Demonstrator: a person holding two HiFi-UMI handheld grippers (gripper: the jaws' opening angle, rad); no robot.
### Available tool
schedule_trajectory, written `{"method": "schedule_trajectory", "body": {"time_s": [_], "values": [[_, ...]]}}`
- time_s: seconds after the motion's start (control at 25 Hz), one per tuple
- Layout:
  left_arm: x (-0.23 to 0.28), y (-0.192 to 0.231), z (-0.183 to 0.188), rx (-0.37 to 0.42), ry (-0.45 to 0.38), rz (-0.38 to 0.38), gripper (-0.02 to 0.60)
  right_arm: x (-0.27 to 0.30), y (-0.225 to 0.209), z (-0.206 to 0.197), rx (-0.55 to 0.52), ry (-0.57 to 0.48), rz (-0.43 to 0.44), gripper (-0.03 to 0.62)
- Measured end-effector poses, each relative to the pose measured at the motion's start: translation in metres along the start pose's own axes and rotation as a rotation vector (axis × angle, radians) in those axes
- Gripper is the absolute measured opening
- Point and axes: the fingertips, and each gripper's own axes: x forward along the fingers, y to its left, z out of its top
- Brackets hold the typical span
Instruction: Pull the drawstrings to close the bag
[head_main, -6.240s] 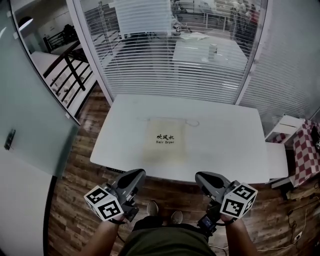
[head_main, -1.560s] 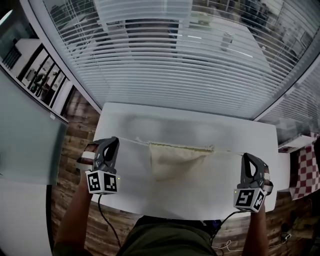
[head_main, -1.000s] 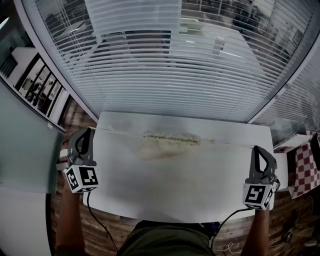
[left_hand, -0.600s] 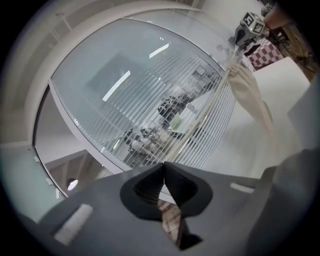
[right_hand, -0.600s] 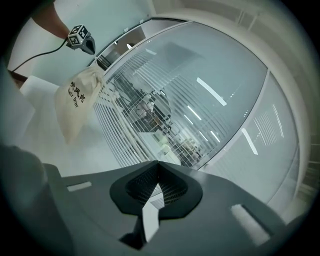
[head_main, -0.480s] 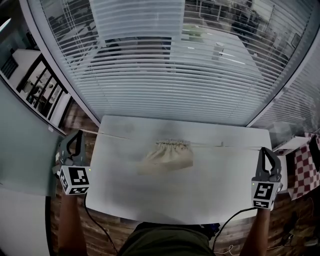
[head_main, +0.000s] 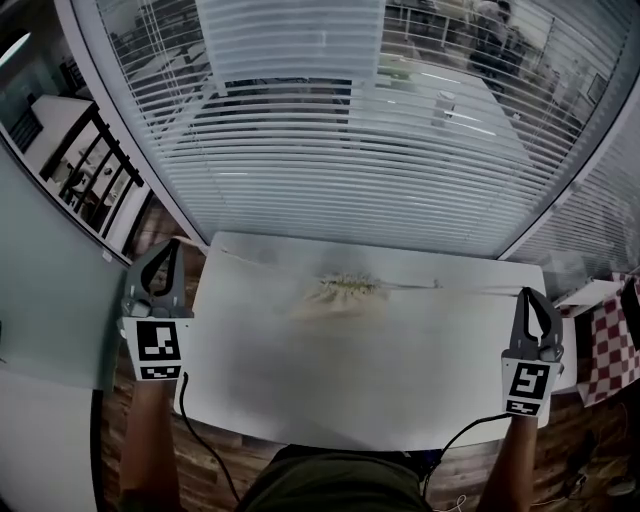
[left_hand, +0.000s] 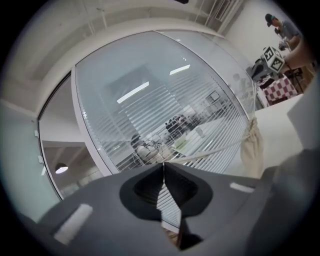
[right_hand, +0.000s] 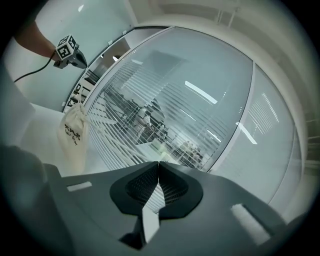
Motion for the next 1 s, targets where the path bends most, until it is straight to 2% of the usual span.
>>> {"method": "schedule_trajectory", "body": {"time_s": [0.32, 1.0], "values": [[0.001, 0.002, 0.013, -0.040, -0.021, 0.008, 0.009, -0.002, 0.005, 0.010, 0.018, -0.012, 0.022, 0.015], [-0.013, -0.002, 0.015, -0.042, -0.029, 0.010, 0.009, -0.008, 0.017, 0.013, 0.025, -0.027, 0.051, 0.015]]}}
